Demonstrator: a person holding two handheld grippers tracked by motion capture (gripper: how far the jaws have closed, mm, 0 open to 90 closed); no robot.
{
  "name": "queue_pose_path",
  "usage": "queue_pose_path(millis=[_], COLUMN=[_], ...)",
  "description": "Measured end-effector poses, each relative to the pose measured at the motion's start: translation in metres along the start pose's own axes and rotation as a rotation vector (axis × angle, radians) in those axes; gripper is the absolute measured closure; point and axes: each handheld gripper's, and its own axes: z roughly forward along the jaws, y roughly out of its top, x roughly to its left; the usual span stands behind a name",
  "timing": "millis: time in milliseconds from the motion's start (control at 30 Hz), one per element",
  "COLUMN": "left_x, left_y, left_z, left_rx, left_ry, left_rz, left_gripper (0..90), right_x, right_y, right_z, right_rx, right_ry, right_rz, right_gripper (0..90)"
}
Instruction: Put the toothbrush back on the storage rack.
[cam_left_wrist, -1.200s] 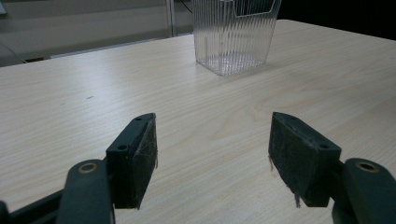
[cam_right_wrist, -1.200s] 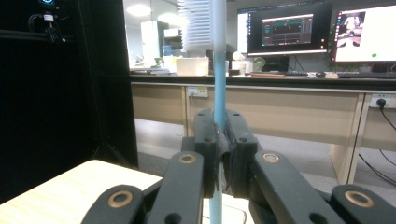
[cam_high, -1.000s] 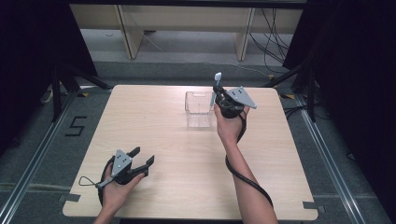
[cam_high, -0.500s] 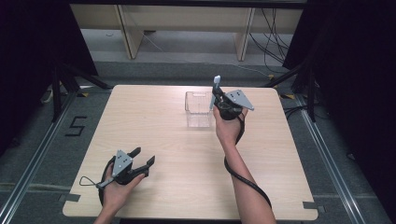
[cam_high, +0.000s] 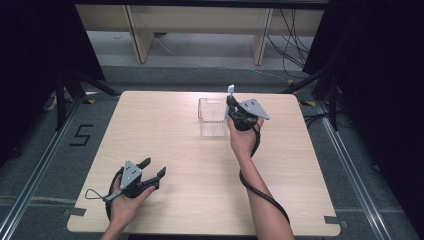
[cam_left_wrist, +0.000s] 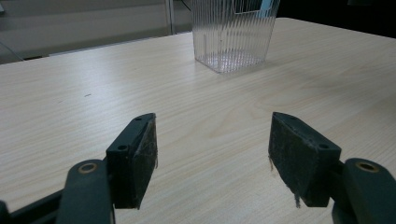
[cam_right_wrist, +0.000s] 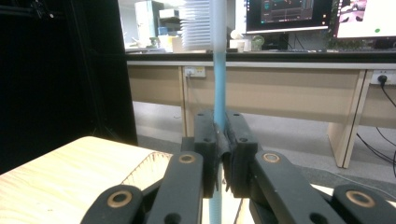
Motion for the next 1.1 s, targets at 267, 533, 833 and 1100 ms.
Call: queue_pose_path(millis=[267, 533, 833, 1100], left_x=[0.0, 0.0, 0.0, 0.0], left_y=[0.0, -0.001, 0.0, -0.001], left_z=[0.0, 0.0, 0.0, 0.0], left_rx=[0.004, 0.006, 0.005, 0.008], left_ry=[-0.002, -0.002, -0.002, -0.002], left_rz=[0.0, -0.002, -0.002, -0.005], left_gripper=[32.3, 32.3, 32.3, 32.3], right_x=[-0.001, -0.003, -0.002, -0.003], right_y=[-0.006, -0.011, -0.017, -0.024], right_z=[0.001, 0.002, 0.003, 0.004], right_rx=[0.021, 0.031, 0.053, 0.057], right_ry=[-0.013, -0.008, -0.013, 0.0], right_rz=[0.017, 0.013, 0.013, -0.003], right_gripper=[85.3, 85.3, 85.3, 85.3])
